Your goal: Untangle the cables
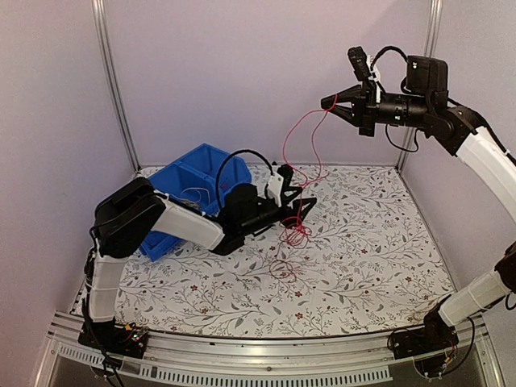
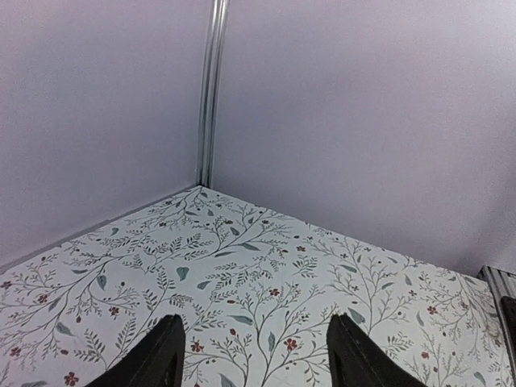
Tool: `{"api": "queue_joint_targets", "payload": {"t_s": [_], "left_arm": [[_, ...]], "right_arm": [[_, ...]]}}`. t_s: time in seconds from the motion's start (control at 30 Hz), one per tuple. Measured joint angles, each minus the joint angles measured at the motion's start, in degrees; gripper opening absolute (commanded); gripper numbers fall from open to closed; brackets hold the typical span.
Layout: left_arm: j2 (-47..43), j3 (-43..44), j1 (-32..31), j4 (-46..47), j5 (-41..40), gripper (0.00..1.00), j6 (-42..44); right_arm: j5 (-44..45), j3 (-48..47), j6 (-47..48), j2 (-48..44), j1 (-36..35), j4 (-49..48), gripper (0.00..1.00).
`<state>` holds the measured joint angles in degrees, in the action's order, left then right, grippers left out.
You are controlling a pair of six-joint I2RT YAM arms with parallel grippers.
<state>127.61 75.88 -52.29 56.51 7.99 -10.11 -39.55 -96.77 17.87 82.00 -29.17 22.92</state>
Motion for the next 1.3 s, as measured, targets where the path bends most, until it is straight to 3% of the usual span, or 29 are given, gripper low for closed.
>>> {"api": "queue_joint_targets", "payload": {"t_s": [0.23,0.37,0.53,0.73,0.83,0.97,1.03,1.17,1.3], "left_arm": [[-18.56,-17.25,-0.35,-6.69,-18.38,0.69,-2.80],[-30.97,-28.85,-0.70,-2.86,-25.62,0.72,-2.82],[-33.42,-36.50,-2.05,4.83,-17.33,0.79,1.01],[-21.68,-28.11,-5.44,6.56,-8.74,0.81,4.70],[-15.13,-20.26,-5.73,6.69,-7.91,0.70,5.49],[-5.81,-10.51,-5.70,9.14,-6.99,0.33,5.29],[-0.63,-6.93,-5.66,10.73,-5.75,0.23,4.68],[6.75,-5.81,-5.68,11.91,-2.58,0.11,2.05],[10.14,-9.14,-6.05,12.68,-0.94,0.06,-0.79]], "right_arm": [[-0.22,6.05,0.63,-2.19,0.00,-0.44,0.00],[-0.22,8.15,0.87,-2.03,0.00,-0.20,0.00],[-0.35,7.89,1.14,-1.36,0.00,-0.11,0.00],[-0.61,3.91,2.12,2.51,0.00,1.57,0.00],[-1.22,3.23,2.54,3.26,0.00,2.47,0.00],[-2.14,3.34,2.86,3.28,0.02,3.26,0.00],[-2.49,3.39,3.23,3.28,0.24,3.45,0.00],[-2.84,-0.02,4.52,3.69,2.10,6.49,0.00],[-3.19,-13.05,5.42,4.15,6.99,8.61,0.00]]}}
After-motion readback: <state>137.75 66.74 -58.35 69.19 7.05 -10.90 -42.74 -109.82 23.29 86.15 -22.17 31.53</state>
